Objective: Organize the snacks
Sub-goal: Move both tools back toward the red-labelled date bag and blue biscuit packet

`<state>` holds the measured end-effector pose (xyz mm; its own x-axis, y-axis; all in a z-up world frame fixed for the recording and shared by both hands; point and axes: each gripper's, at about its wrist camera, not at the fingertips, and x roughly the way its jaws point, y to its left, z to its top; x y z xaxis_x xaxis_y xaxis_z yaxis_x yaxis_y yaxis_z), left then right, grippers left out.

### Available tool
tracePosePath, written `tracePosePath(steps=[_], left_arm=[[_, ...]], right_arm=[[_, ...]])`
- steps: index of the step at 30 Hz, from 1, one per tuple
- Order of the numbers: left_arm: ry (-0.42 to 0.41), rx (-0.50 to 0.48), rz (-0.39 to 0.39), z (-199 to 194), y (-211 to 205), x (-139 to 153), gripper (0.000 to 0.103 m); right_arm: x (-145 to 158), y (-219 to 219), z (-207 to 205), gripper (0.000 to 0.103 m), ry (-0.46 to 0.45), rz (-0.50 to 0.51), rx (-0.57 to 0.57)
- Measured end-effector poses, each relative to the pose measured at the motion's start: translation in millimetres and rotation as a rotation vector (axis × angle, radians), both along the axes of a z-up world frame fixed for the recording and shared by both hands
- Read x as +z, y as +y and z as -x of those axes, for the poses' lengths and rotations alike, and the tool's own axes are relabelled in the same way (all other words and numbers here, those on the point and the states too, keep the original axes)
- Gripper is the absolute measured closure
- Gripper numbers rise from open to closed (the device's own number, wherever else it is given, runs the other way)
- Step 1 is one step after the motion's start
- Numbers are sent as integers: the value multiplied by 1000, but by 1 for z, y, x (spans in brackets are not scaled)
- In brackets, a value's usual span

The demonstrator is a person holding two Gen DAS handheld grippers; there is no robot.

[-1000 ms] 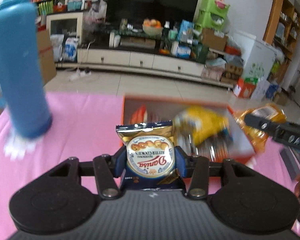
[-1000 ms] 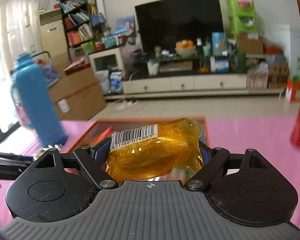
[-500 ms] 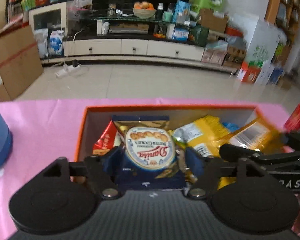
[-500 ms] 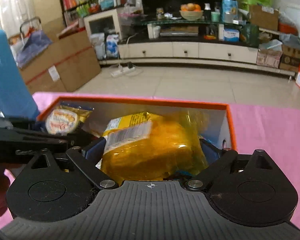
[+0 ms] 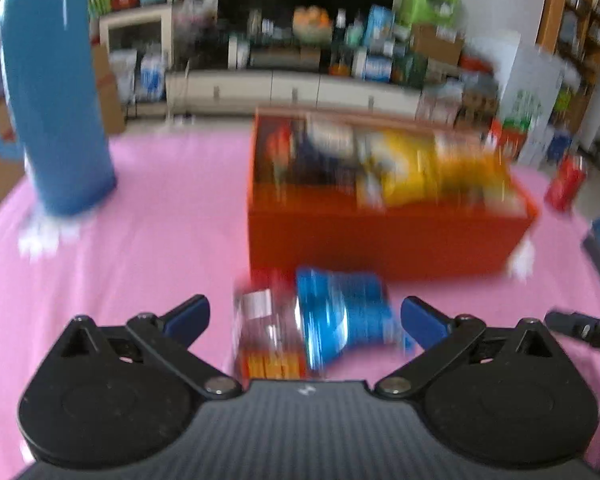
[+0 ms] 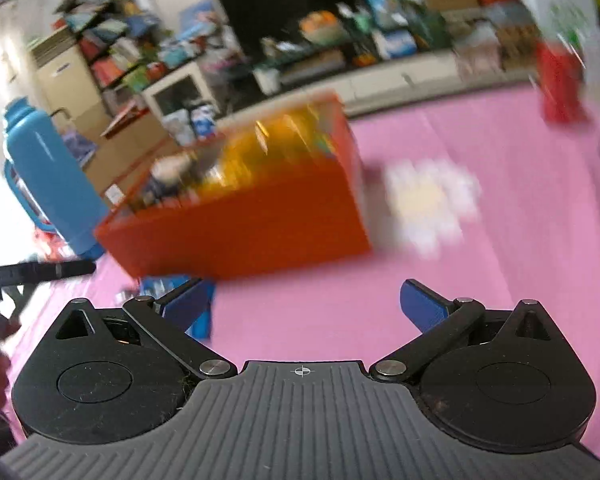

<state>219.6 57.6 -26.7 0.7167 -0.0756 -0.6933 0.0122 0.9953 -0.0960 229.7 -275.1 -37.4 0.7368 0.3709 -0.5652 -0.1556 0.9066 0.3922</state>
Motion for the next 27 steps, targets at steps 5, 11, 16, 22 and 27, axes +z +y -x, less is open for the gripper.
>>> tracePosePath(steps=[5, 11, 16, 22, 27], left_arm=[[36, -21, -57, 6, -22, -21, 4], [43, 15, -95, -49, -40, -32, 6], [43, -9, -149, -65, -60, -35, 24], [116, -207, -28, -38, -107, -43, 31], [84, -289, -102, -16, -148, -52, 32]], right_arm=[[-25, -25, 12, 16, 55, -109, -65], [-34, -39, 7, 16, 72, -132, -76], [-32, -46, 3, 16, 78, -181, -84], [-34, -46, 2, 16, 91, -205, -72], [-29, -57, 7, 16, 53, -209, -125]])
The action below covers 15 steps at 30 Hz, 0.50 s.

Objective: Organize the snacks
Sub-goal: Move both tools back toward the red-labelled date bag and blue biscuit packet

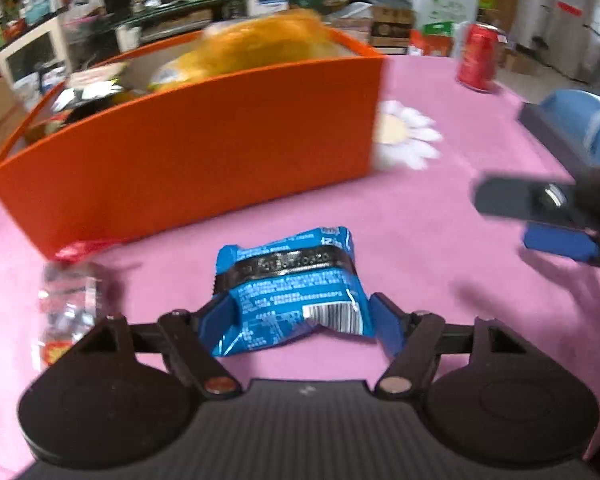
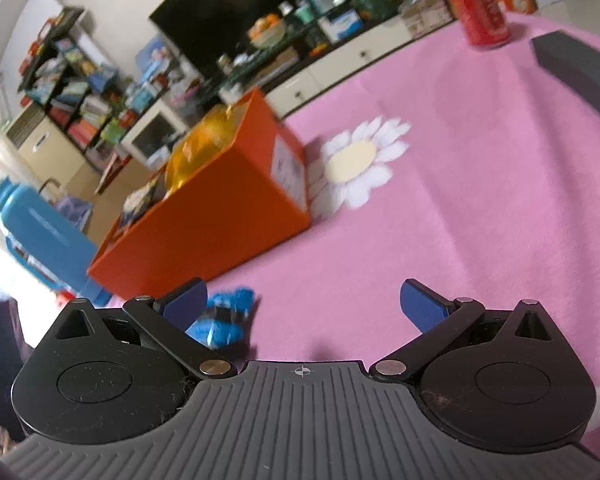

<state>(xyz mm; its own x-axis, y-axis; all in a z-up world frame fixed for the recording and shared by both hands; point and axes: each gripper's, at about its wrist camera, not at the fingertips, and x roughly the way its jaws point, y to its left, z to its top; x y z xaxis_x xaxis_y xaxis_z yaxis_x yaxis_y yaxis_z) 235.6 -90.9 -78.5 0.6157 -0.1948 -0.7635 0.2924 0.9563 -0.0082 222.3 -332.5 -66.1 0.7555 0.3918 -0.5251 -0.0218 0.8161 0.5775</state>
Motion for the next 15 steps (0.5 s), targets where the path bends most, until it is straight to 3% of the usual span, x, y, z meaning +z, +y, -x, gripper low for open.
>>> tracePosePath(steps=[3, 6, 12, 15], left_arm=[[25, -33, 81, 13, -2, 5, 27], [12, -9, 105, 27, 12, 15, 24], [-92, 120, -6, 46, 70, 39, 18], [-84, 213, -49, 36, 109, 38, 16]], right_arm=[[-2, -9, -2, 16, 11, -12, -31], [-5, -9, -5, 16, 31, -18, -30], [-2, 12, -3, 16, 20, 68, 41], [-2, 32, -1, 16, 32, 62, 131]])
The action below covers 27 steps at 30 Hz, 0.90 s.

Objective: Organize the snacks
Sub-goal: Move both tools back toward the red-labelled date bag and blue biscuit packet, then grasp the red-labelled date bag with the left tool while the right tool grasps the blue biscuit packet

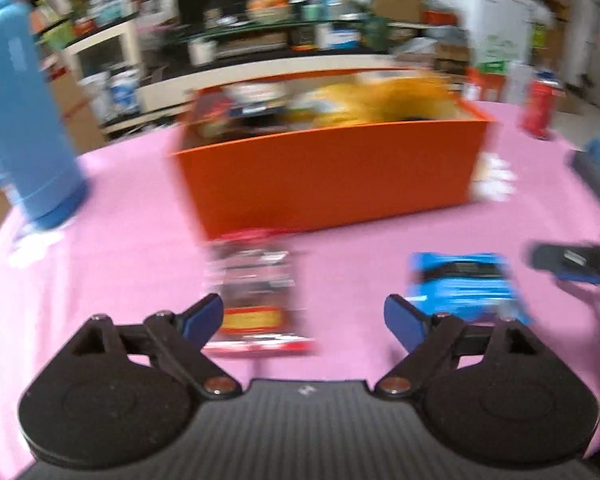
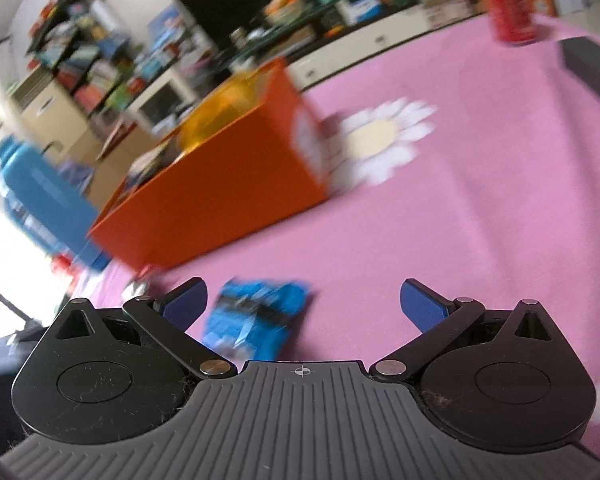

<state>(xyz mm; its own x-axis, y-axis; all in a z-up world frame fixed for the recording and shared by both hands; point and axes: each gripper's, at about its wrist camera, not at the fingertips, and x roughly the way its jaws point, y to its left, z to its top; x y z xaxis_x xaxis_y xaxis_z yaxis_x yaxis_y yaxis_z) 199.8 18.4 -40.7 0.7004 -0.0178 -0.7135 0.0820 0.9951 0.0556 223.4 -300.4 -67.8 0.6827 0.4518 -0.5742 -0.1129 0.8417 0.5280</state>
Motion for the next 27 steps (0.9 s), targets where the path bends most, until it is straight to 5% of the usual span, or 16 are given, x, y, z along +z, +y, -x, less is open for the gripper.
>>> tracePosePath(steps=[5, 12, 14, 18, 27], left_arm=[[67, 76, 59, -27, 40, -15, 16], [91, 62, 39, -59, 30, -33, 16], [93, 75, 43, -61, 32, -38, 23], [93, 75, 63, -53, 36, -36, 40], [112, 67, 58, 3, 44, -35, 40]], right_arm=[[-4, 26, -1, 16, 15, 34, 93], [-6, 25, -1, 16, -4, 88, 63], [-6, 24, -2, 16, -9, 91, 62], [-6, 28, -3, 16, -19, 122, 75], [1, 27, -1, 16, -41, 115, 82]])
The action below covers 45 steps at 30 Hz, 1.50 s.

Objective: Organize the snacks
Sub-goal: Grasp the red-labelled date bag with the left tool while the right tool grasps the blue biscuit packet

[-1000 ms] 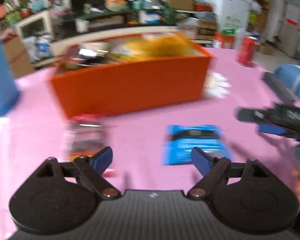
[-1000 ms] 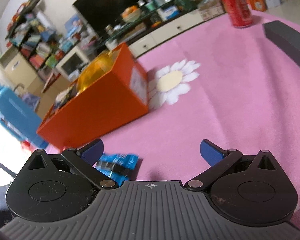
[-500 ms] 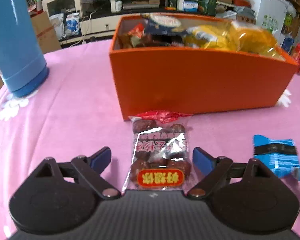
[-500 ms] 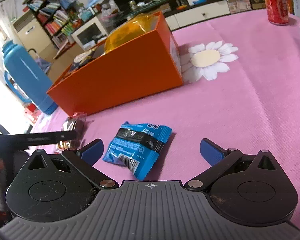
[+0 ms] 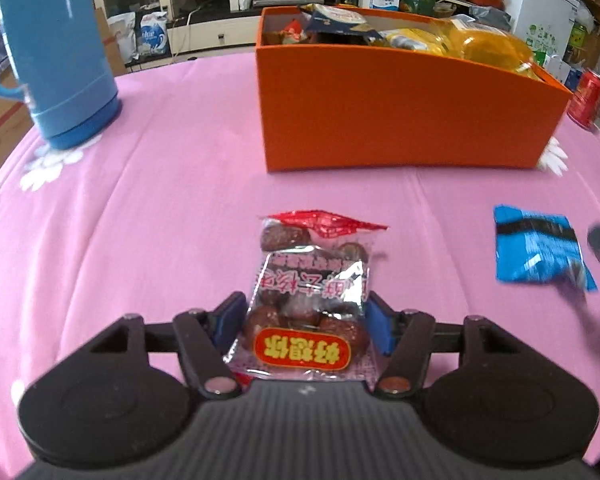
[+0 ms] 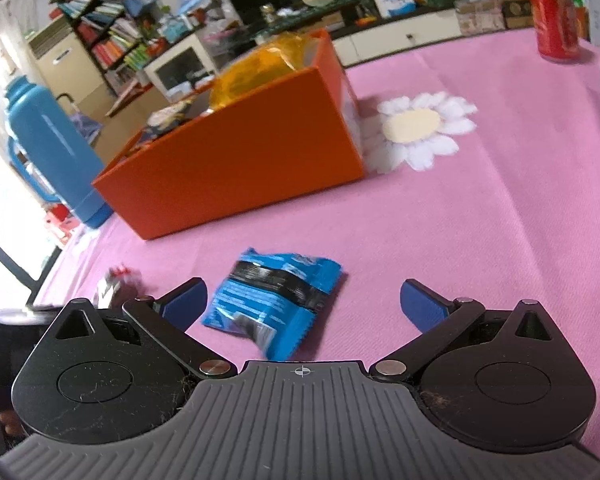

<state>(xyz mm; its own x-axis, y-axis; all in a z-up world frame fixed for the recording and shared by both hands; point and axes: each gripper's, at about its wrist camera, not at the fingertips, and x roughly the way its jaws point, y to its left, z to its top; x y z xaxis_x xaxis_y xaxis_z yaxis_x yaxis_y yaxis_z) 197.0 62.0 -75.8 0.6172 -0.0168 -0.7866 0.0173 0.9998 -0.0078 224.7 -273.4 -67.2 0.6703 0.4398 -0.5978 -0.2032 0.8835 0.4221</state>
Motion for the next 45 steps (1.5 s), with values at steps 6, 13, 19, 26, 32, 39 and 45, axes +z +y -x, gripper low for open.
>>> tracePosePath(steps=[6, 13, 19, 26, 32, 39, 45], left_arm=[[6, 8, 7, -3, 2, -1, 35], [-15, 16, 15, -1, -2, -4, 31], [-11, -2, 13, -4, -4, -5, 21], [11, 16, 19, -6, -3, -7, 12], [7, 11, 10, -3, -4, -8, 11], [3, 8, 8, -2, -3, -9, 11], [-10, 1, 8, 4, -3, -9, 15]], right_arm=[[30, 37, -20, 16, -139, 129, 177], [1, 54, -41, 16, 39, 187, 270], [4, 64, -4, 16, 22, 203, 252], [0, 83, -15, 16, 37, 238, 197], [-2, 97, -8, 16, -6, 324, 187], [-5, 106, -9, 16, -19, 430, 188], [-7, 105, -4, 17, -45, 418, 177]])
